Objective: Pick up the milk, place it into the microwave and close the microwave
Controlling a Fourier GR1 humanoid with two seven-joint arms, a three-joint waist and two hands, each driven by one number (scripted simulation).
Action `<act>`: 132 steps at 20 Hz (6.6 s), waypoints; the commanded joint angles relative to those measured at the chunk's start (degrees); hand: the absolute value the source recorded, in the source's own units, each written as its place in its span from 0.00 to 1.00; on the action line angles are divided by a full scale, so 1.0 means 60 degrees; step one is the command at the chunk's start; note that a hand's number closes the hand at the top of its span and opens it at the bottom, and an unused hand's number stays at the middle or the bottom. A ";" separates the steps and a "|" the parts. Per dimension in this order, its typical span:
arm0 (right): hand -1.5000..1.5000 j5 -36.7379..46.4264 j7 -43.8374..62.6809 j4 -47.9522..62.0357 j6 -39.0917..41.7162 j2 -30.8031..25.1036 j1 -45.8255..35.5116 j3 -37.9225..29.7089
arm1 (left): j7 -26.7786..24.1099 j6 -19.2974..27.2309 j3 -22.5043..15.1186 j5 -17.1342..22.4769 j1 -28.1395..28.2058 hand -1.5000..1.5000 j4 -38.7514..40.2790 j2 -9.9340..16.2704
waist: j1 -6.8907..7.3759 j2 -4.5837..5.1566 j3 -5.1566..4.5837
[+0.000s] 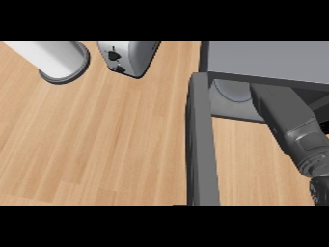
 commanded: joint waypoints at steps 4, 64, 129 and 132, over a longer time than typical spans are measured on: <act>0.00 -0.0026 0.0216 0.0019 0.1277 -0.0326 -0.0298 0.0014 | -0.0427 -0.0488 -0.0905 -0.0951 -0.0043 0.00 0.0267 -0.0742 | -0.0491 -0.0459 -0.0280; 0.00 -0.5353 -0.0183 -1.2956 1.0536 -0.0757 1.3560 0.1052 | -0.2710 0.4441 -1.0442 -0.7202 -0.5918 1.00 0.8715 -0.2501 | -0.2107 -0.0833 -0.0332; 0.00 -1.0416 0.5329 -1.9056 0.9428 -0.2577 1.3352 0.1841 | -0.5085 1.1479 -1.0852 0.1525 -1.3275 1.00 1.3561 -0.2504 | -0.3810 -0.0104 -0.0316; 0.00 -1.0539 0.5321 -1.9121 0.9517 -0.2619 1.3252 0.1869 | -0.5336 1.1502 -1.0962 0.1657 -1.3221 1.00 1.3580 -0.2504 | -0.3794 -0.0086 -0.0315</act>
